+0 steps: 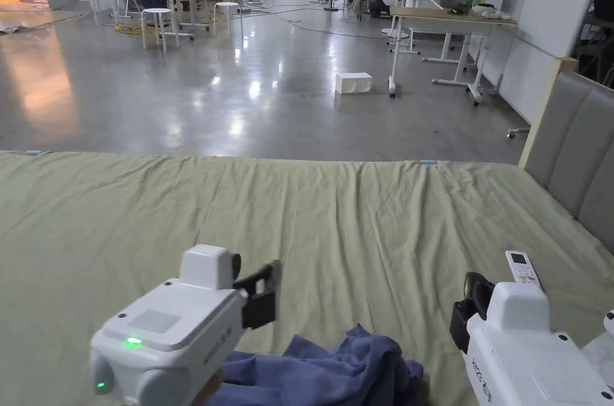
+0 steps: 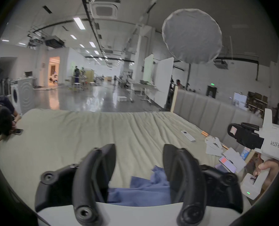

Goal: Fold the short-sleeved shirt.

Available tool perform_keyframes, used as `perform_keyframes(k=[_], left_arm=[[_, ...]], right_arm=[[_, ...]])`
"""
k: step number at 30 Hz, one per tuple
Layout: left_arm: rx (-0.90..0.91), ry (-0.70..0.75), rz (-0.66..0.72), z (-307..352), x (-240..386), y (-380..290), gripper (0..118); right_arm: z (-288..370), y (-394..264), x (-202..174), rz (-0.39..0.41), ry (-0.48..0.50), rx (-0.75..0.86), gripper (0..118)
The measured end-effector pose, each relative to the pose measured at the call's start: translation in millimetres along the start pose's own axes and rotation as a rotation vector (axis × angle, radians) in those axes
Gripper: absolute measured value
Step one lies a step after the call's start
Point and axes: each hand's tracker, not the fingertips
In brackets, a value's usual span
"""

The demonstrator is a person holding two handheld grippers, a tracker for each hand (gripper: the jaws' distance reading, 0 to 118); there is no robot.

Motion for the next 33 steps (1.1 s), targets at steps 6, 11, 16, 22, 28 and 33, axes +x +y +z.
perform_keyframes(k=[6, 11, 16, 22, 28, 33], left_arm=[[0.082, 0.173, -0.072, 31.3, -27.1, 3.4, 4], [0.055, 0.290, -0.115, 41.1, -43.4, 3.2, 0], [0.026, 0.337, -0.046, 43.0, -69.1, -2.6, 0], [-0.199, 0.324, 0.096, 18.0, -111.5, -33.2, 0], [-0.477, 0.329, 0.213, -16.2, -151.9, -89.1, 18], [-0.649, 0.327, 0.222, -13.9, -158.2, -130.7, 78]], right_arm=[[-2.9, 7.0, -13.5, 0.012, 0.008, 0.039, 0], [-6.7, 11.5, -21.0, 0.014, 0.004, 0.068, 0], [-9.3, 17.8, -27.6, 0.033, 0.007, 0.089, 0], [-15.7, 13.2, -32.4, 0.039, 0.030, 0.063, 0], [-20.8, -0.1, -30.8, 0.047, 0.030, 0.020, 0], [-25.4, -12.5, -26.4, 0.053, 0.017, -0.024, 0]])
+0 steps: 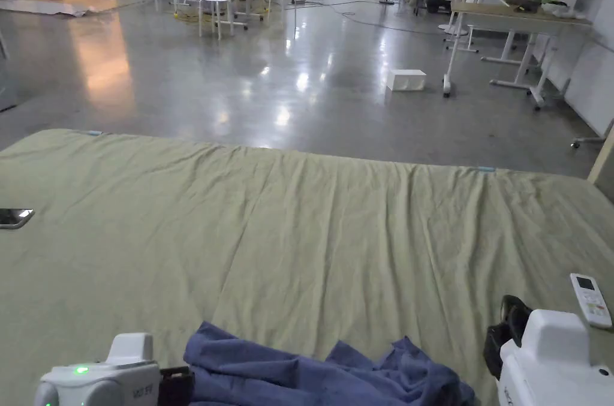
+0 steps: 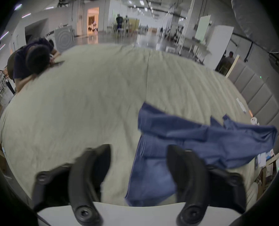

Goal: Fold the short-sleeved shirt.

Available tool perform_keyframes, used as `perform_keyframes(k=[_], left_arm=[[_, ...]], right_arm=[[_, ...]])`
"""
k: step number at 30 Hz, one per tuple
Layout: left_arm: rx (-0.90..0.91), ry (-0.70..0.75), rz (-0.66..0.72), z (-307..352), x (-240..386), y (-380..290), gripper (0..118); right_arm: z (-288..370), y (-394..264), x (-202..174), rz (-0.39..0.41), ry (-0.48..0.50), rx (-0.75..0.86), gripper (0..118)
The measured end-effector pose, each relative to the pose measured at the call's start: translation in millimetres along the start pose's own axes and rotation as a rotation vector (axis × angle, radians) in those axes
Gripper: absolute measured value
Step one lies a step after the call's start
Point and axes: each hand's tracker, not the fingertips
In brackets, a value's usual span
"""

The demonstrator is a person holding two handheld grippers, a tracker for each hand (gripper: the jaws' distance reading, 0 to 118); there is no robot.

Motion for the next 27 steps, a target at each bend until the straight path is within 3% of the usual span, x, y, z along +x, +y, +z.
perform_keyframes(k=[2, 5, 9, 10, 14, 19, 21, 27], left_arm=[[-0.037, 0.011, -0.020, -11.8, -1.8, -13.9, 92], [-0.066, 0.044, -0.042, -28.8, 0.8, -27.3, 91], [-0.051, 0.107, -0.107, -36.8, 14.1, -41.7, 79], [-0.034, 0.110, -0.125, -33.2, 18.1, -43.3, 74], [-0.020, 0.050, -0.213, -26.2, 33.7, -48.4, 6], [-0.040, 0.004, -0.199, -17.4, 33.9, -41.5, 6], [-0.010, -0.016, -0.168, -6.6, 29.9, -34.3, 6], [0.127, -0.001, -0.096, 24.3, 11.1, -13.2, 6]], right_arm=[[-3.0, -4.8, 0.4, 0.002, -0.004, -0.019, 0], [-6.7, -10.6, -0.7, -0.007, -0.001, -0.046, 0], [-6.8, -14.8, -2.0, -0.011, 0.001, -0.061, 0], [-5.3, -14.4, -2.3, -0.010, 0.001, -0.063, 0], [-5.4, -17.9, -0.6, -0.004, -0.001, -0.074, 0], [-10.9, -25.2, 11.1, 0.008, 0.004, -0.091, 0], [-19.5, -39.2, 20.0, -0.042, -0.003, -0.206, 0], [-46.6, -74.0, 41.6, -0.018, 0.013, -0.397, 11]])
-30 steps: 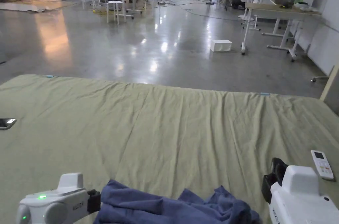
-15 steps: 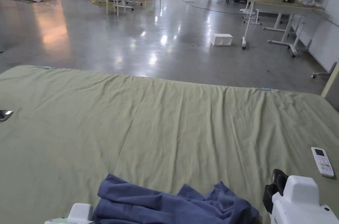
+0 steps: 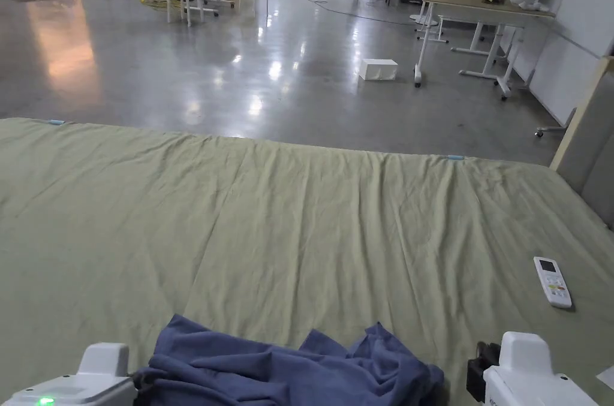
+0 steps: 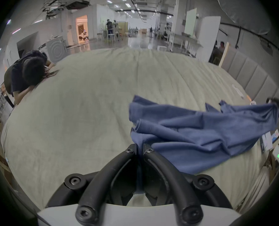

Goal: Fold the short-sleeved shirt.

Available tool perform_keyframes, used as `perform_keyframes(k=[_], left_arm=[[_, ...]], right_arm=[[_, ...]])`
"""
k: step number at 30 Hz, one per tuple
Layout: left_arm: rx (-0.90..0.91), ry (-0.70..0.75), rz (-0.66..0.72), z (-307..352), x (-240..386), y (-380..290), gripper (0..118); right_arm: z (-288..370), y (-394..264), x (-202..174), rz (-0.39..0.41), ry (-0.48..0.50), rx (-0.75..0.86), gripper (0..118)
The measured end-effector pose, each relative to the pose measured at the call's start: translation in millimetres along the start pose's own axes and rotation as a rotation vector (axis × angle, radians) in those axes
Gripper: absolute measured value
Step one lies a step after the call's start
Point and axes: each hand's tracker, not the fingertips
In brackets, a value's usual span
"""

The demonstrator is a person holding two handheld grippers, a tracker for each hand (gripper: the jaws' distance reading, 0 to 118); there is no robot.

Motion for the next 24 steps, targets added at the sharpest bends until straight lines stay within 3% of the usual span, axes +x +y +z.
perform_keyframes(k=[3, 5, 6, 12, 13, 15, 17, 18, 19, 21, 24], left_arm=[[0.001, 0.004, 0.012, 3.6, -4.6, 3.7, 6], [0.003, 0.010, -0.010, 3.6, -3.2, 3.2, 6], [-0.001, 0.013, -0.022, 3.4, -2.3, 2.1, 6], [-0.020, 0.013, -0.018, 1.2, 0.7, -7.2, 6], [-0.024, 0.016, -0.023, 0.9, 0.7, -8.9, 6], [-0.032, 0.019, -0.029, 1.0, -0.1, -10.5, 6], [-0.035, 0.019, -0.024, 0.3, -1.8, -12.4, 6], [-0.036, 0.018, -0.021, 0.8, -2.0, -13.1, 6], [-0.039, 0.017, -0.018, 1.3, -2.1, -13.6, 6], [-0.036, 0.017, -0.015, 2.8, -1.9, -14.8, 6], [-0.029, 0.018, -0.026, 3.8, -0.2, -12.4, 6]], right_arm=[[-20.7, -6.8, 2.3, 0.018, 0.018, -0.095, 25], [-36.0, -9.4, 0.1, 0.041, 0.060, -0.152, 58], [-44.9, -10.7, -1.6, 0.038, 0.080, -0.175, 64], [-93.7, -14.9, -20.3, 0.103, 0.148, -0.276, 63], [-102.4, -16.1, -23.0, 0.105, 0.160, -0.304, 62], [-118.1, -20.3, -29.0, 0.148, 0.179, -0.369, 49], [-129.4, -29.0, -32.3, 0.159, 0.171, -0.411, 25], [-130.8, -30.8, -31.8, 0.121, 0.203, -0.411, 12], [-129.6, -30.5, -31.4, 0.061, 0.249, -0.398, 8], [-124.2, -27.7, -33.7, 0.075, 0.190, -0.402, 6], [-110.0, -21.2, -31.7, 0.065, 0.185, -0.357, 5]])
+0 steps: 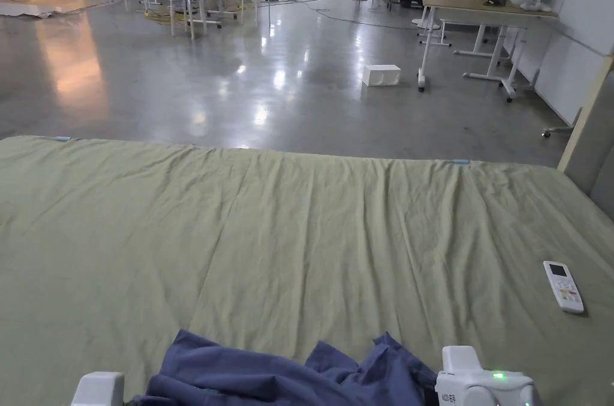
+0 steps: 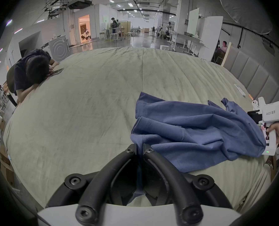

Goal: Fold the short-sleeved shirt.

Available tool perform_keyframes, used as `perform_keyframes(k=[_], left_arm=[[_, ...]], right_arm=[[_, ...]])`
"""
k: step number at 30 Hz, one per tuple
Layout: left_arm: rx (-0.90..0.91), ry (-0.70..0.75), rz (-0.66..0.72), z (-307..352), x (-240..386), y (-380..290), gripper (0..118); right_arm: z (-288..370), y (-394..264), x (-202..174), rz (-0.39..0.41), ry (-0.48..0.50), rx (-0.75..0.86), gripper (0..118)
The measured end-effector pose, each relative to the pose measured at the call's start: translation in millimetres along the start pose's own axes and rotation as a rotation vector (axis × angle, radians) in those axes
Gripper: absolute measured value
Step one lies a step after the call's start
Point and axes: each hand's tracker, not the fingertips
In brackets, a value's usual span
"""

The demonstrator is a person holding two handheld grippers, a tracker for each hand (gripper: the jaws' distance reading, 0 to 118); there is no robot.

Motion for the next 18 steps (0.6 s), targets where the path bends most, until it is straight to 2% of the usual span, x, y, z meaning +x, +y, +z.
perform_keyframes(k=[5, 9, 18], left_arm=[[0.042, -0.012, -0.009, 11.9, 2.8, 17.4, 6], [0.099, -0.031, -0.023, 27.8, 7.9, 36.3, 6], [0.281, -0.005, -0.054, 82.5, -8.5, 100.5, 6]], right_arm=[[44.5, 13.5, 5.1, -0.051, -0.052, 0.154, 5], [81.3, 31.9, 7.2, -0.020, -0.059, 0.261, 5], [169.0, 73.2, 14.4, 0.044, -0.155, 0.477, 5]])
